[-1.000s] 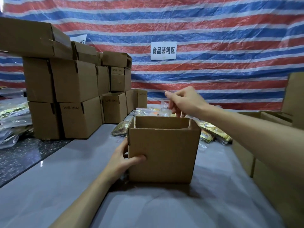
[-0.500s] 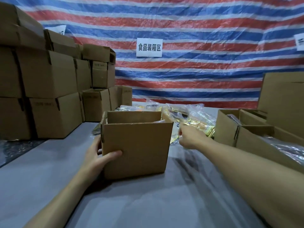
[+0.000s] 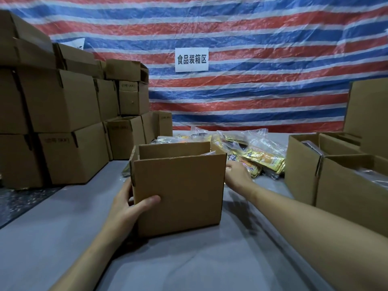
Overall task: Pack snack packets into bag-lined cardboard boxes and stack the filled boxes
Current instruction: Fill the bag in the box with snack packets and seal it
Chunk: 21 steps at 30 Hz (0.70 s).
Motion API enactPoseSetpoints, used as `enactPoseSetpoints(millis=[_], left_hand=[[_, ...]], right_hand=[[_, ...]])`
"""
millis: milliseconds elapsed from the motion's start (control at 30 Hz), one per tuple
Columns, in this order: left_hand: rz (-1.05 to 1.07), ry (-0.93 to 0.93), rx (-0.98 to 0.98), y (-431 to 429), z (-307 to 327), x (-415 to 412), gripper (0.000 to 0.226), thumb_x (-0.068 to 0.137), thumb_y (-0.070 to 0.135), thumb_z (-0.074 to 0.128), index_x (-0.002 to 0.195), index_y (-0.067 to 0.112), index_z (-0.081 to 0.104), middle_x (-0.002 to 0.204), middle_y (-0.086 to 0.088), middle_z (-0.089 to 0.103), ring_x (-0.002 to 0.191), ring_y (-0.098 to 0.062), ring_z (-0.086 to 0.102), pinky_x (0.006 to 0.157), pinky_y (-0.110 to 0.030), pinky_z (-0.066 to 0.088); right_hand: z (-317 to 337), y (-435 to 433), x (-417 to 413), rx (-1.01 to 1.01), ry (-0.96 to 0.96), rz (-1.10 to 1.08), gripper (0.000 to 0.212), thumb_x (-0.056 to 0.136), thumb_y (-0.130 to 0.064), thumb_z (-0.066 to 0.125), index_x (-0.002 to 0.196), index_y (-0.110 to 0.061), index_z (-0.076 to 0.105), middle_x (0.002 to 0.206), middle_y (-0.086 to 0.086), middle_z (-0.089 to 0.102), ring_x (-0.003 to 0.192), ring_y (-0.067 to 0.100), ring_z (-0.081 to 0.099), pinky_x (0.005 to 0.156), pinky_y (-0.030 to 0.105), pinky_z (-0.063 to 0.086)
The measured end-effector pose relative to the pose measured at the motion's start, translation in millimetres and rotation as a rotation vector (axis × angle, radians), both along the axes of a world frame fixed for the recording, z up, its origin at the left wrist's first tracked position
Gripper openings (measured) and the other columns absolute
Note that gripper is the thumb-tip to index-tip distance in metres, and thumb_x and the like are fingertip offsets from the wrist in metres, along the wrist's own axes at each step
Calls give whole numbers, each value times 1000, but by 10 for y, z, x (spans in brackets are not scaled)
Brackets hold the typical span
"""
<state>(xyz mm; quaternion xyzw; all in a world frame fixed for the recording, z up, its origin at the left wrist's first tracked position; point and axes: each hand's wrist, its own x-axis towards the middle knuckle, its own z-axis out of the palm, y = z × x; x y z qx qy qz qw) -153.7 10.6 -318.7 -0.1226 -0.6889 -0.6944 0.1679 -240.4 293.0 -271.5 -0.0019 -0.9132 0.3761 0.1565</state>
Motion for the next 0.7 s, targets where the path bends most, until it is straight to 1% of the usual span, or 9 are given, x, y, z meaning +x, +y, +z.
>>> enactPoseSetpoints(millis=[67,167,233,333,400,467,567,633,700], left_hand=[[-4,-3,11,3,6,3,83,44,54,82,121,28,63,108,11,76,95,-11,73,65,-19,58],[-3,-9,15,4,11,3,92,37,62,88,120,30,64,109,11,76,95,-12,73,64,-20,59],[3,-12,20,3,11,-8,97,32,67,90,118,29,64,108,10,76,94,-14,74,63,-21,59],[-5,-17,28,0,21,-10,92,36,59,90,118,27,65,108,7,77,93,-17,74,63,-21,59],[-22,-14,22,-9,19,-8,87,42,53,87,120,25,64,109,4,76,94,-17,74,64,-22,60],[-41,-22,23,-15,20,-1,84,45,50,84,123,24,64,111,3,76,96,-17,74,65,-23,60],[-58,-22,13,-18,19,13,86,47,49,84,125,21,63,113,2,76,98,-17,74,67,-23,60],[-64,-12,2,-15,14,25,86,47,48,84,125,19,63,113,1,76,98,-17,74,67,-22,60],[-70,-2,-5,-11,9,35,85,46,48,85,124,19,63,112,3,76,96,-15,74,67,-21,59]], right_hand=[[22,-23,-25,-53,-18,-48,17,91,-14,55,76,-7,54,79,17,54,76,32,48,74,43,46],[40,-33,-8,-106,44,-58,23,87,-8,59,68,-11,45,69,12,39,66,26,35,63,42,38],[50,-38,45,-119,69,-59,25,85,-9,63,63,-8,51,64,12,42,61,26,36,61,41,37],[107,-51,142,-100,98,-87,24,86,-15,67,69,3,71,67,15,69,63,31,61,67,43,56],[176,-52,206,-97,108,-91,21,86,-14,72,68,-3,75,70,13,73,67,24,67,72,41,59],[241,-30,257,-84,81,-92,20,86,-16,77,66,-13,77,72,1,74,73,16,69,74,36,59],[335,28,330,-60,85,-131,21,83,-16,80,65,-22,72,75,-6,72,79,15,69,76,37,59],[417,81,390,-70,138,-189,13,80,-14,78,77,-19,66,79,-3,68,78,19,66,73,37,57],[499,157,426,-75,160,-225,28,80,-14,73,95,-16,50,82,1,58,70,19,56,60,34,46]])
